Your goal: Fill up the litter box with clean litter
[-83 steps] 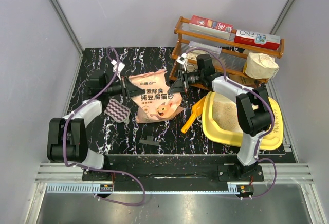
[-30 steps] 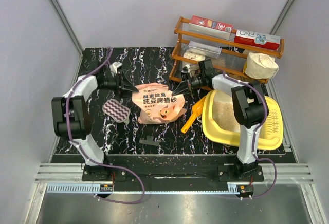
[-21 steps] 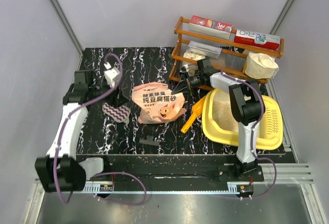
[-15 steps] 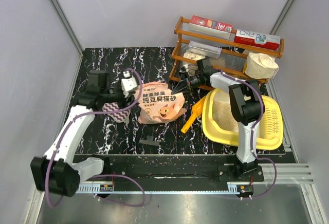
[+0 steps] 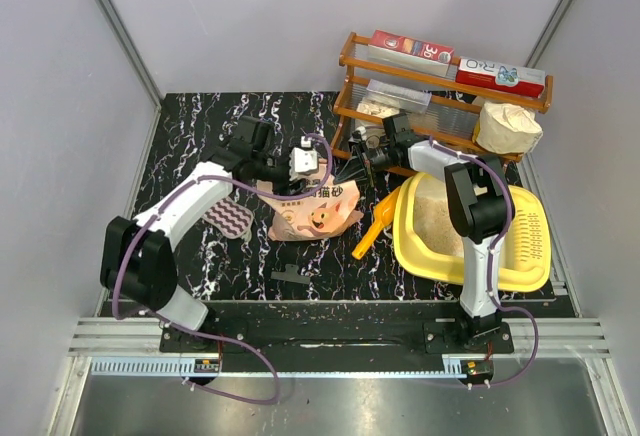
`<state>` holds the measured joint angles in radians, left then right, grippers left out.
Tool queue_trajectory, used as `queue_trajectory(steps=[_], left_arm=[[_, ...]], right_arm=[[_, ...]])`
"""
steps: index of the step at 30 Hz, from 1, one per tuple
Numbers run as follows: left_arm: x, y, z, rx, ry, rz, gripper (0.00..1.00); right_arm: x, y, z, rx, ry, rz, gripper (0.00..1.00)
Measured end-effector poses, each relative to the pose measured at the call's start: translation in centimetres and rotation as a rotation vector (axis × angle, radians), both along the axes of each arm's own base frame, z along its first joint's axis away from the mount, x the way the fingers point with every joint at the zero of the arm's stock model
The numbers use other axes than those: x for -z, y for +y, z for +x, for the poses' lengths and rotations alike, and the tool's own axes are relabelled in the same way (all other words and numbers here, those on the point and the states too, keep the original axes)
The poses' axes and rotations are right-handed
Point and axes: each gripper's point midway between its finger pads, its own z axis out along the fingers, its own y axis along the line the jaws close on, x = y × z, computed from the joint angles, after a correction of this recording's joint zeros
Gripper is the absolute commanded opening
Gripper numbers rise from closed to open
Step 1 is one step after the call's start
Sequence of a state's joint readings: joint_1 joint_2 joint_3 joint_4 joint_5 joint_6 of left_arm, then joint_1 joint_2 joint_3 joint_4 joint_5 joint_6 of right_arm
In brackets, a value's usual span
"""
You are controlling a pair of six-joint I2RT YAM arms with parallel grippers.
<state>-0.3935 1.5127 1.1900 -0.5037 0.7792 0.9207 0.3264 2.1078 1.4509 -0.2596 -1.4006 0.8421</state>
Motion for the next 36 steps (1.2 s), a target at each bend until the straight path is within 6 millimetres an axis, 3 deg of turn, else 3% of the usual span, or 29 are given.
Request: queue_trajectory(steps=[5, 19, 23, 27, 31, 34, 35, 36], left_arm=[[0.2, -1.1, 0.2, 0.063, 0.004, 0.022, 0.52], [2.1, -0.9, -0.8, 0.22, 0.055, 0.103, 0.42], [2.7, -1.1, -1.1, 0.237, 0.105, 0.102, 0.34], [2.8, -1.2, -1.3, 0.23, 0.153, 0.097, 0.08], [2.7, -1.3, -1.6, 0.197, 0.204, 0.091, 0.04], [2.8, -1.4, -1.5, 0.162, 0.232, 0.084, 0.03], [2.8, -1.3, -1.5, 0.153, 0.237, 0.08, 0.03], [2.8, -1.3, -1.5, 0.142, 0.241, 0.076, 0.03]], right_arm=[[0.0, 0.0, 0.0, 0.001, 0.0, -0.001, 0.0], [0.4, -0.1, -0.2, 0.001, 0.015, -0.006, 0.0], [0.6, -0.1, -0.4, 0.001, 0.023, -0.009, 0.0], [0.7, -0.2, -0.4, 0.002, 0.025, -0.011, 0.0], [0.8, -0.2, -0.4, 0.003, 0.028, -0.013, 0.0], [0.9, -0.2, -0.4, 0.004, 0.025, -0.013, 0.1], [0.9, -0.2, -0.4, 0.003, 0.015, -0.011, 0.24], [1.0, -0.3, -0.4, 0.003, 0.004, -0.009, 0.3]])
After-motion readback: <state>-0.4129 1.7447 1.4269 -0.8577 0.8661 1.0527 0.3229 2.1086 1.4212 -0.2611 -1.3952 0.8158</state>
